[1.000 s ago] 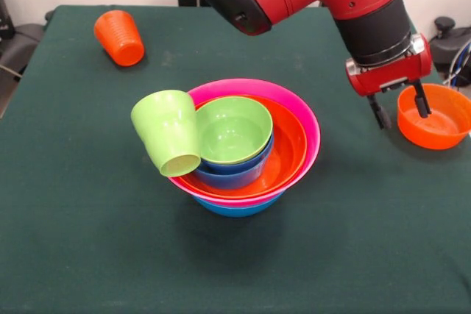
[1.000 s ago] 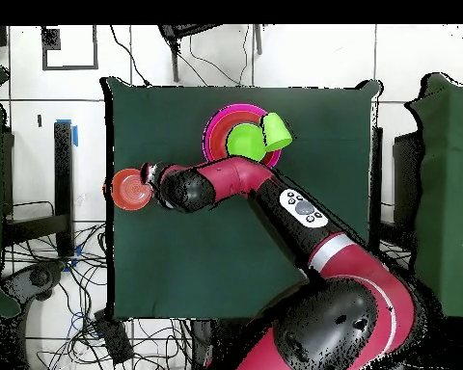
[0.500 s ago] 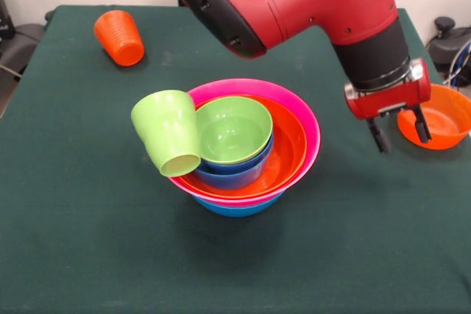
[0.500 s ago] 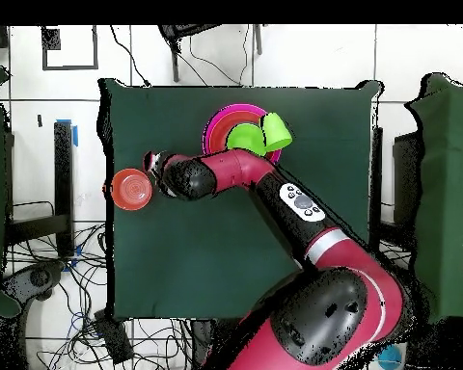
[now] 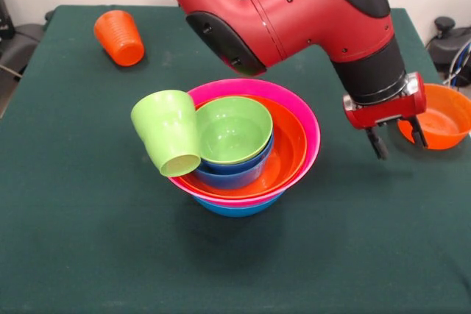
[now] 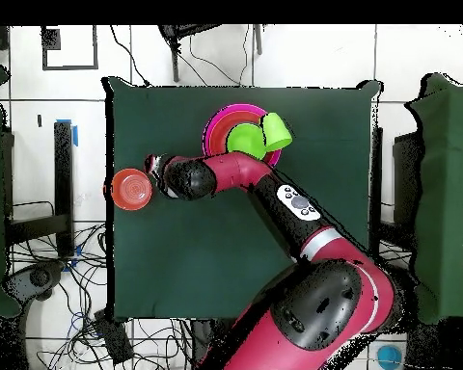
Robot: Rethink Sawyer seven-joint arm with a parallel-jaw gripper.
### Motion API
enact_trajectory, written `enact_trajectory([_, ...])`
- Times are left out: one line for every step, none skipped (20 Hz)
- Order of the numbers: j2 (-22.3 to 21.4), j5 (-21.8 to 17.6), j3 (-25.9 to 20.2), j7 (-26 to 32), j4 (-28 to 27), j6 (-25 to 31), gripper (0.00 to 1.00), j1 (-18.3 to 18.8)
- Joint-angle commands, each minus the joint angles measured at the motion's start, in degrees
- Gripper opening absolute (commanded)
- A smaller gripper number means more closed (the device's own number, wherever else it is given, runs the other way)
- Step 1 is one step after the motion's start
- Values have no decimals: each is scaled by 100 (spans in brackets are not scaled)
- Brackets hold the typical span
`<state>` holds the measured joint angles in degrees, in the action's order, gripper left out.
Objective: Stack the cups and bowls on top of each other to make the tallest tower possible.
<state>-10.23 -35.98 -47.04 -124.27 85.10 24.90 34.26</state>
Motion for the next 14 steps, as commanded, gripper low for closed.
enact_trajectory([130, -104, 51, 1298, -387, 722, 100, -149])
enact_trajectory([122, -118, 48, 1295, -367, 711, 100, -144])
enact_trajectory([113, -129, 43, 1300, -351, 715, 100, -139])
enact_trajectory([52, -156, 46, 1258, -247, 674, 100, -123])
enact_trajectory([15, -164, 41, 1237, -203, 668, 100, -117])
enact_trajectory([-72, -168, 43, 1163, -107, 638, 100, -114])
enact_trajectory([-214, -143, 41, 1056, 18, 631, 100, -114])
enact_trajectory([-356, -119, 38, 949, 144, 623, 100, -115])
enact_trajectory([-493, -94, 31, 859, 269, 616, 100, -115])
enact_trajectory([-725, -21, 0, 691, 482, 616, 100, -110])
enact_trajectory([-839, 18, -6, 577, 595, 595, 100, -113])
enact_trajectory([-984, 58, -19, 504, 706, 616, 100, -116])
enact_trajectory([-1057, 83, -29, 459, 770, 612, 100, -121])
enact_trajectory([-1189, 122, -34, 369, 878, 603, 100, -135])
